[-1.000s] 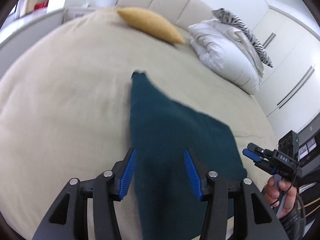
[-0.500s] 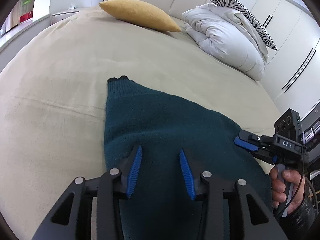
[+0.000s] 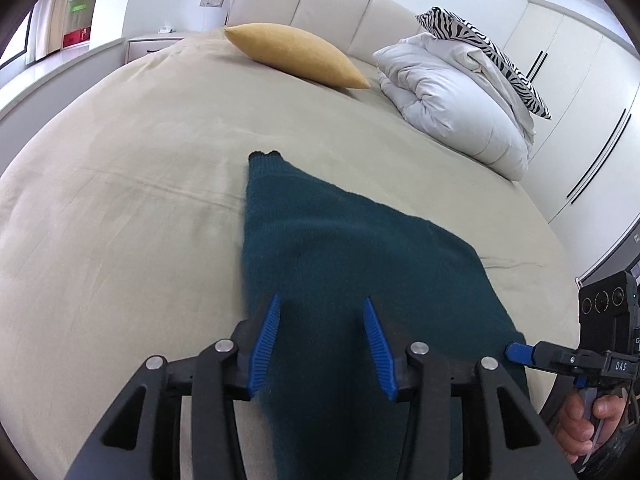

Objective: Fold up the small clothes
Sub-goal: 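Release the sweater and lift both grippers away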

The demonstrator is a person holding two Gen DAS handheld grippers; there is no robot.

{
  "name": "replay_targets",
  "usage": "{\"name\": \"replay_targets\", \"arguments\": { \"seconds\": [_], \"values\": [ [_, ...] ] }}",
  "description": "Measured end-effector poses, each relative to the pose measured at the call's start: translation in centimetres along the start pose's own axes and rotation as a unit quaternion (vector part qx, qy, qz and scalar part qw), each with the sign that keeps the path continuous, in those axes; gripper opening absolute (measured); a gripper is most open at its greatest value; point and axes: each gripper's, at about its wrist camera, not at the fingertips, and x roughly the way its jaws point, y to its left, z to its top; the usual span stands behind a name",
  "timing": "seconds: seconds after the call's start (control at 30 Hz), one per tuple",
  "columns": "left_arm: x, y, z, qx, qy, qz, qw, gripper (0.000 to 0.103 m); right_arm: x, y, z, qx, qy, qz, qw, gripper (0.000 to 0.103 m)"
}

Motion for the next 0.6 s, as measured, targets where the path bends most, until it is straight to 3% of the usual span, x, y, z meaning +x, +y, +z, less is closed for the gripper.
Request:
{"name": "replay_targets", "arguments": {
  "seconds": [0.07, 0.13, 0.2, 0.33, 0.4, 0.5, 0.6],
  "values": [
    [0.4, 0.3, -1.1, 0.007, 0.008, 0.010, 0.9999, 0.054, 1.0, -1.9, -1.0, 0.029, 0.016, -0.010, 0.999, 0.038],
    [0.9, 1.1, -1.7, -0.012, 0.015, 0.004, 0.9998, 0.060, 1.2, -3.4, -1.3, 0.062, 0.016, 0.016, 0.998, 0.038],
    [1.3, 1.7, -2.1, -0.033, 0.021, -0.013, 0.9991, 0.061, 0.9, -2.7, -1.6, 0.050, 0.018, -0.004, 0.999, 0.038],
    [-0.3, 0.7, -2.3, -0.019, 0.003, -0.003, 0.9998, 0.060, -0.7, -1.7, -2.7, 0.022, 0.024, -0.048, 0.998, 0.038],
    [-1.5, 0.5, -2.0, -0.014, -0.011, 0.006, 0.9998, 0.060, -2.0, -1.9, -3.2, 0.020, 0.009, -0.063, 0.998, 0.039],
    [-4.0, 0.2, -1.6, 0.002, -0.046, 0.029, 0.9985, 0.063, -5.1, -1.3, -3.0, 0.004, -0.025, -0.124, 0.992, 0.041],
    [-7.0, -1.3, -1.4, 0.043, -0.100, 0.061, 0.9922, 0.083, -7.2, 0.8, -2.7, -0.039, -0.082, -0.182, 0.979, 0.041]
  ]
}}
